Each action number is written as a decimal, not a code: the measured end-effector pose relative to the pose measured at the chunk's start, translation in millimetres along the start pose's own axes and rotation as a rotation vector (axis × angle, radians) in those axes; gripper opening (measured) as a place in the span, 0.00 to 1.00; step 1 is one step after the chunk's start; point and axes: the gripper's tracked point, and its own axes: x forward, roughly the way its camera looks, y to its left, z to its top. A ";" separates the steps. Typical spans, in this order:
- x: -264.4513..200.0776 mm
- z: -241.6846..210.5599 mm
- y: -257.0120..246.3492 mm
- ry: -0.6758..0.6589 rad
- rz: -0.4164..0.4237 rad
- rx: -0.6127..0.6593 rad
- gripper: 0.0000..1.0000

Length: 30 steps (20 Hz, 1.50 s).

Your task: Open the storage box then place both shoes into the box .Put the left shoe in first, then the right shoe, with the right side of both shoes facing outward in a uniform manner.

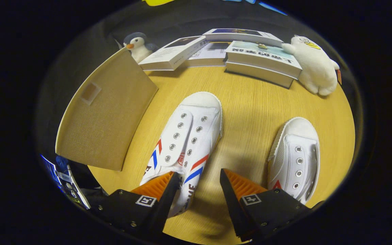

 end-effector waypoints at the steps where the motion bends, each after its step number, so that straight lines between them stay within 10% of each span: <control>1: 0.6 -1.5 4.5 -0.002 0.013 -0.031 0.60; 5: -2.0 2.6 0.6 -0.034 0.029 0.005 0.14; 9: -5.3 1.9 -1.8 -0.040 0.083 0.152 0.01; 30: -152.4 98.9 62.9 -0.178 0.145 0.249 0.00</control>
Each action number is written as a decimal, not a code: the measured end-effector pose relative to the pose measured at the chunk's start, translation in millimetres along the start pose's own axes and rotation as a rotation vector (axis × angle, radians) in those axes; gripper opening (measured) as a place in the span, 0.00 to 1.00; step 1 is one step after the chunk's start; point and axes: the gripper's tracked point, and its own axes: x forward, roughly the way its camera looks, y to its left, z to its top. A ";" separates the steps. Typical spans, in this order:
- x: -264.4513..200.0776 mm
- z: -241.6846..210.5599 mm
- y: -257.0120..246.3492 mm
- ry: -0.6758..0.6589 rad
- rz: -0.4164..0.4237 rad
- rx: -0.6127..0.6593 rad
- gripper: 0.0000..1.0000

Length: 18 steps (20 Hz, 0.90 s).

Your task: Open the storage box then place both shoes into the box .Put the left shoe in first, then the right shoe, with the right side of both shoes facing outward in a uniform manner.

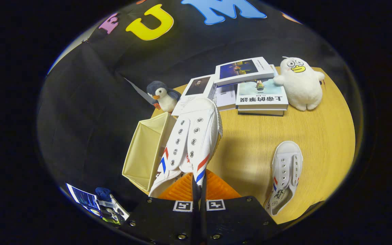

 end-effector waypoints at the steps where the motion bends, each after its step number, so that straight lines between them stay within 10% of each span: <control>1: -1.7 2.3 9.1 0.001 0.004 -0.014 0.00; 18: 62.9 5.7 164.5 0.143 0.153 -0.175 0.01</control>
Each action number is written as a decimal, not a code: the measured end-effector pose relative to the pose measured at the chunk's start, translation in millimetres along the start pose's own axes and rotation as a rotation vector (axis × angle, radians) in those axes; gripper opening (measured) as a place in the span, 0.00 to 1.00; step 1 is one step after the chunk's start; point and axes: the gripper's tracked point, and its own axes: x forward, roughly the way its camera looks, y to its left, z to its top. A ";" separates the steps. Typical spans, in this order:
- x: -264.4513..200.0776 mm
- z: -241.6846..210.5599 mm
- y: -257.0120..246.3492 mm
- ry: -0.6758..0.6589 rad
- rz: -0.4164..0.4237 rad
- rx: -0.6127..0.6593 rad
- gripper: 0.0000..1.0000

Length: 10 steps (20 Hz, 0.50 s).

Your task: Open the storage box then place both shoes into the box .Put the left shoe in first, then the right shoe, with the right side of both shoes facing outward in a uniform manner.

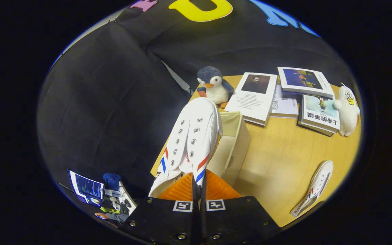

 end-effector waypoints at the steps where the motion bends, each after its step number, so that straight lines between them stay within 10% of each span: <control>1: 9.5 0.9 3.8 0.013 -0.001 -0.008 0.00; 10: 83.6 -5.2 14.7 0.141 -0.052 -0.081 0.00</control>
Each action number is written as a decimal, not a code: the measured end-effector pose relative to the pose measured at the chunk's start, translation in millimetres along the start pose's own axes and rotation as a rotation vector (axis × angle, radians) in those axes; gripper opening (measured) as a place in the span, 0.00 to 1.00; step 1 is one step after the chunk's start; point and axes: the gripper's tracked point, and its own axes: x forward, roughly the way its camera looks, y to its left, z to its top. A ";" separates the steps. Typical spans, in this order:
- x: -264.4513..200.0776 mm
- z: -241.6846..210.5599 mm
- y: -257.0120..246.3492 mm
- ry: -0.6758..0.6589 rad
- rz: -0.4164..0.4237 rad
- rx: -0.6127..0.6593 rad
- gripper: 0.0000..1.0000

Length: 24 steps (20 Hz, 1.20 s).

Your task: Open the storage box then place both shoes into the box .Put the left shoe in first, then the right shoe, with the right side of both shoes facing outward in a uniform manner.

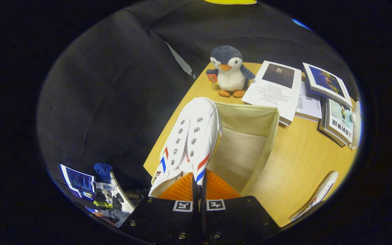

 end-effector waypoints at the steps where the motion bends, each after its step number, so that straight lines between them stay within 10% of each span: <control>1: 4.6 -0.9 -1.1 0.002 -0.013 -0.010 0.00; 6: 18.0 -3.3 -6.3 0.021 -0.058 -0.047 0.00; 8: 21.7 1.9 0.4 -0.003 -0.022 -0.058 0.21; 10: 5.0 12.5 -6.5 -0.041 -0.054 -0.061 1.00; 24: -118.2 -4.5 -74.1 -0.294 -0.116 -0.025 0.97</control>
